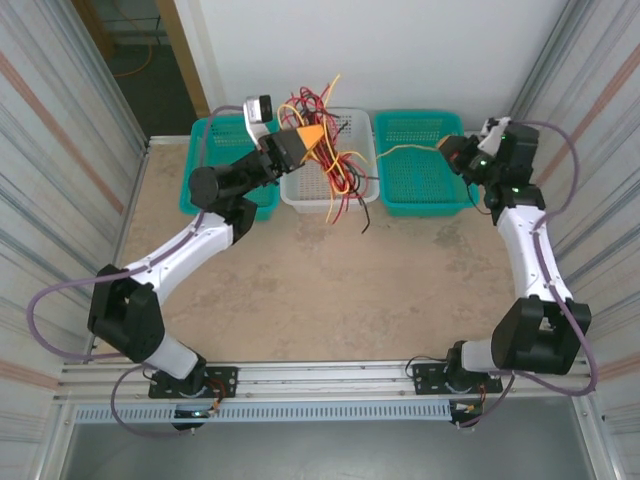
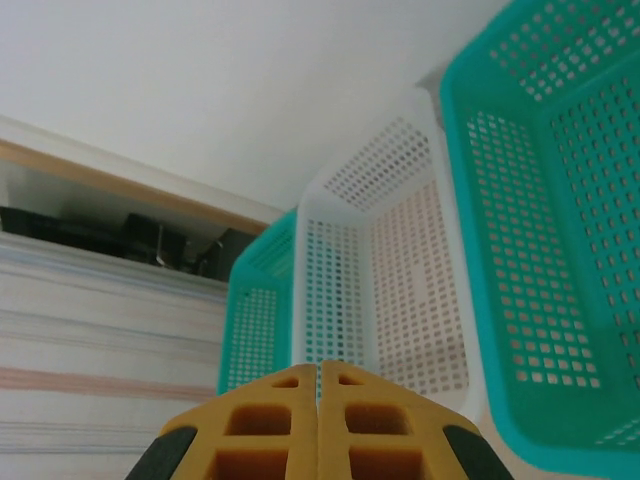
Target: Untangle the cables
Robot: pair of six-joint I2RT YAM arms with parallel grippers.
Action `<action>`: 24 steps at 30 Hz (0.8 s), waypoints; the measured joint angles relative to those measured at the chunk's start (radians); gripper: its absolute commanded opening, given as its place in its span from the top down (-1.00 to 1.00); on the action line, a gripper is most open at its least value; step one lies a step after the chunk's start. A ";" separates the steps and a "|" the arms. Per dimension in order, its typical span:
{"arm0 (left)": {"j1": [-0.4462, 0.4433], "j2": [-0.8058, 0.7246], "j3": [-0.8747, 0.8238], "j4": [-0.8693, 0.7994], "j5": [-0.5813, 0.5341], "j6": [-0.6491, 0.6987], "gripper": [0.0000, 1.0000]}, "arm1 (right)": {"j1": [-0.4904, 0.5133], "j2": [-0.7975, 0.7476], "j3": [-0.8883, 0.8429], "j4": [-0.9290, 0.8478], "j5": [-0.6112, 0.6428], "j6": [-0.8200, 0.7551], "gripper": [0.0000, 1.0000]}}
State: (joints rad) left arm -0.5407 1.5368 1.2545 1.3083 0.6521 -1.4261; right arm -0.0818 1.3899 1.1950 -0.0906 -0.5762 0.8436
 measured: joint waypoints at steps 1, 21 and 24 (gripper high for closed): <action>0.012 0.000 -0.005 -0.002 -0.032 0.009 1.00 | 0.006 0.002 -0.024 0.013 0.006 0.000 1.00; 0.412 -0.594 -0.425 -0.611 -0.681 0.539 1.00 | -0.266 -0.291 -0.301 -0.080 0.111 0.001 1.00; 0.429 -0.650 -0.451 -0.725 -0.674 0.583 1.00 | -0.340 -0.335 -0.215 -0.121 0.101 0.008 1.00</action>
State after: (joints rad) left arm -0.1116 0.8864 0.8036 0.5831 -0.0219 -0.8429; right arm -0.4221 1.0550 0.9802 -0.2115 -0.4751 0.8513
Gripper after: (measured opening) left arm 0.170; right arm 0.061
